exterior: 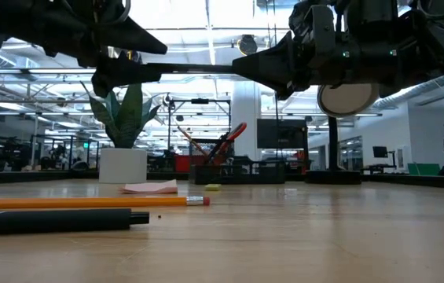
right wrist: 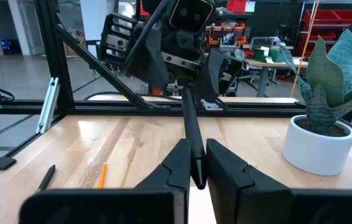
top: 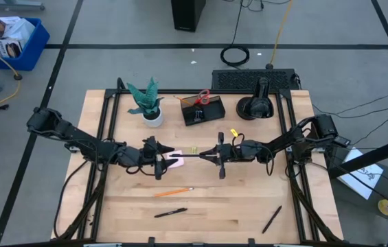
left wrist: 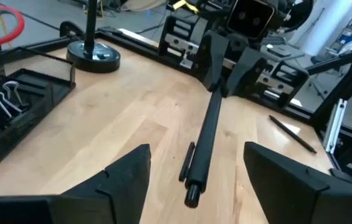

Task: Pick and place office supplies into organizer
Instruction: Put the black pen into the black mesh desk organizer

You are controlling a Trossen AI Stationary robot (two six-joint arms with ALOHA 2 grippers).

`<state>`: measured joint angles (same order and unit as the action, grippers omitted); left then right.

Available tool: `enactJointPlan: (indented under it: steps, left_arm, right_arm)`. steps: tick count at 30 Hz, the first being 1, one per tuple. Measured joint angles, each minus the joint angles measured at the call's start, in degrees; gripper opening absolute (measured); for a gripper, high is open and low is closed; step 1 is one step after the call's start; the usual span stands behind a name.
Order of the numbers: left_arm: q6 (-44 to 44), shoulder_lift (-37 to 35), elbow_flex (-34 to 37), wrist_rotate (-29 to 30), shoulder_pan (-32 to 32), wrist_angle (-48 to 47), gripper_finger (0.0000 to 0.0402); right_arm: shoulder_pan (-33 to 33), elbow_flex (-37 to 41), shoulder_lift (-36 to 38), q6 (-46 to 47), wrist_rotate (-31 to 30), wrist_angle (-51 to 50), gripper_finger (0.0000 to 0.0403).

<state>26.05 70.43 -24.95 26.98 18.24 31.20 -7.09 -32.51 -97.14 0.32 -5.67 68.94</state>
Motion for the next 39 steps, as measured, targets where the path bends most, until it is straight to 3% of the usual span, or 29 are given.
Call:
enactJointPlan:
  steps: [8,29,39]
  left_arm:
    - [0.0,0.5,0.0,0.0,0.0,-0.1,0.0239]
    - [-0.1,0.8,0.0,0.8,-0.1,0.6,0.0062]
    - [-1.3,0.8,0.0,0.6,-0.2,1.2,0.0064]
  right_arm:
    - [0.0,0.0,0.0,0.0,0.0,1.1,0.0025]
    - [0.1,0.1,0.0,0.5,1.0,1.0,0.0023]
    - [1.0,0.1,0.0,1.6,1.6,0.5,0.0024]
